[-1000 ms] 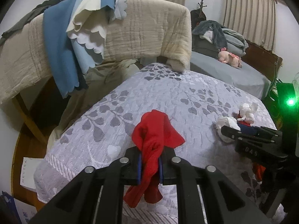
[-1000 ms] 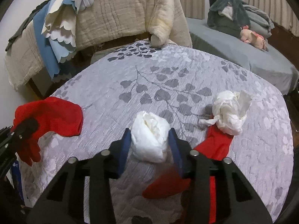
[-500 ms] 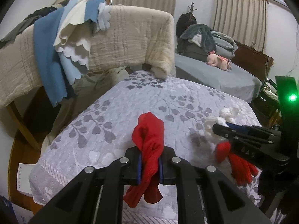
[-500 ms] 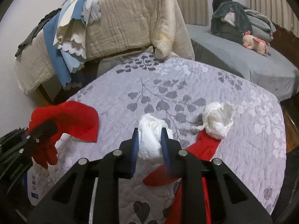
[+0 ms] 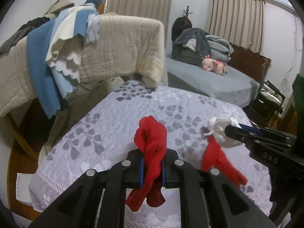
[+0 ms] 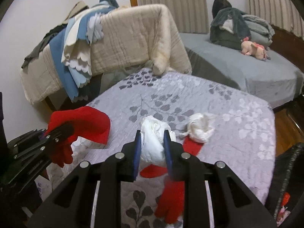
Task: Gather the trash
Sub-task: 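Lift the red cloth and white tissue and carry them over the bin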
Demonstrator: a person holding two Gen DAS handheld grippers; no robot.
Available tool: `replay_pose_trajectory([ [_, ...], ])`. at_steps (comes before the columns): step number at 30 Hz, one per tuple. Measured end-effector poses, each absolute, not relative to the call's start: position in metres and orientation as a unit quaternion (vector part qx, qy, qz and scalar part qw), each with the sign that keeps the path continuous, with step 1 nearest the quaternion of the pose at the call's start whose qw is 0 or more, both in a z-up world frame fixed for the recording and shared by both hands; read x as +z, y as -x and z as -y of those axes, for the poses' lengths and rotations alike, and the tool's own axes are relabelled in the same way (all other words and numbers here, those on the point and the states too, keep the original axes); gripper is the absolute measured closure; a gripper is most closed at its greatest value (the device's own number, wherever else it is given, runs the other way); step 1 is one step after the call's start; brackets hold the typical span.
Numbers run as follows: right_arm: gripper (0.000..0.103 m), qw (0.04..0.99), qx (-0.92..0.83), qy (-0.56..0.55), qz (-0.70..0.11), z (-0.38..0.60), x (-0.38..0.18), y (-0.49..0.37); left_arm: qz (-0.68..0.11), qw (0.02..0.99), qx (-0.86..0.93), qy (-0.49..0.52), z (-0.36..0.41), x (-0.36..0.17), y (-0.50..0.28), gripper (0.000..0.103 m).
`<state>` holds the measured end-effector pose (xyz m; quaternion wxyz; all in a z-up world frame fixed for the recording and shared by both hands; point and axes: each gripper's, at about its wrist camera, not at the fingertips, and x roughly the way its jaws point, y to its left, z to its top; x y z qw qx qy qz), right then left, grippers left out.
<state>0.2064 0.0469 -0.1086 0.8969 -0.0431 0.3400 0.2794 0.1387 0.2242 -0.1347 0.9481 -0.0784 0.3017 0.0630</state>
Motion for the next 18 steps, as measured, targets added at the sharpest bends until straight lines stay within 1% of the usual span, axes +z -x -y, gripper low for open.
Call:
replay_pose_trajectory([
  [8,0.081,0.914,0.26,0.03,-0.31,0.0,-0.076,-0.187,-0.283,0.956,0.031,0.07,-0.187,-0.106,-0.136,0.09],
  [18,0.081,0.935,0.22,0.013,-0.277,0.066,-0.046,-0.16,-0.266,0.962,-0.033,0.054,-0.12,-0.079,-0.133,0.09],
])
